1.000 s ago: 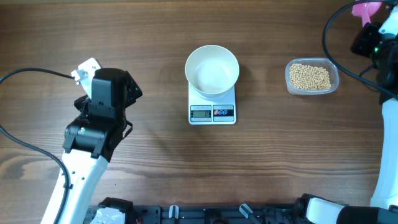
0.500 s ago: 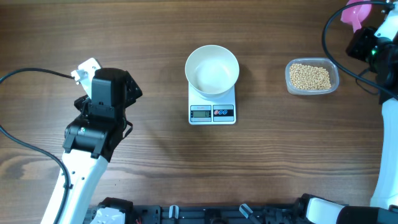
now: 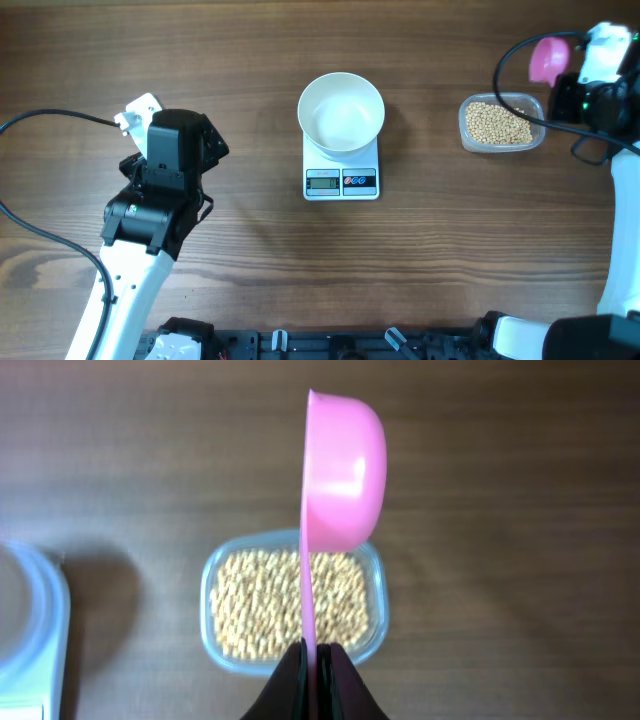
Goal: Scoop item into bowl and weigh 150g on scale
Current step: 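Move the pink scoop with the right gripper over the soybean tub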
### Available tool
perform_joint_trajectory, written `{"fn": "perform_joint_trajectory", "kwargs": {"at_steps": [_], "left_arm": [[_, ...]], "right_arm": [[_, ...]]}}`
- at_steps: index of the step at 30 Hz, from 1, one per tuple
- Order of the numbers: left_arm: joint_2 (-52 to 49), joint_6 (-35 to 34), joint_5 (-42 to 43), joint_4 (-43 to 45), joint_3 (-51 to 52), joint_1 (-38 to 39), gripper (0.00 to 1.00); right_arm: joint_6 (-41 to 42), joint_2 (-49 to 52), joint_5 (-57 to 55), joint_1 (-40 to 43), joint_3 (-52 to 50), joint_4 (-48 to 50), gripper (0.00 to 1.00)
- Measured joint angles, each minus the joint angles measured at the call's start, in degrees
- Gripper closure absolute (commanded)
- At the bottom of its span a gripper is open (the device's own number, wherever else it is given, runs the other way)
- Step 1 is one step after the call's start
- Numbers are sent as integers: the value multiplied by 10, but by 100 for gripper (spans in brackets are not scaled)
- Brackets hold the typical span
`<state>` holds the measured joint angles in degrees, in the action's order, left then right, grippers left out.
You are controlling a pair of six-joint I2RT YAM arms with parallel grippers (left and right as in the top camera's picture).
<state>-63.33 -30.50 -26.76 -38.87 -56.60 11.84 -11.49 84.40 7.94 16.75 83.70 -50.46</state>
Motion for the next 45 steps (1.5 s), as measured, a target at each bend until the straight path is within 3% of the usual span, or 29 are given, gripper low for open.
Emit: {"fn": "perform_joint_trajectory", "kwargs": {"at_steps": [14,41,45], "left_arm": [[0,0,0,0,0,0,0],[0,0,1,23,0,0,0],[0,0,49,36,0,0,0]], "right_arm": [[-53,43,43,-37,0,-18,96],[-27,46,-6,-39,0,-33,96],[-27,46,-6,-39,0,-33,96]]}}
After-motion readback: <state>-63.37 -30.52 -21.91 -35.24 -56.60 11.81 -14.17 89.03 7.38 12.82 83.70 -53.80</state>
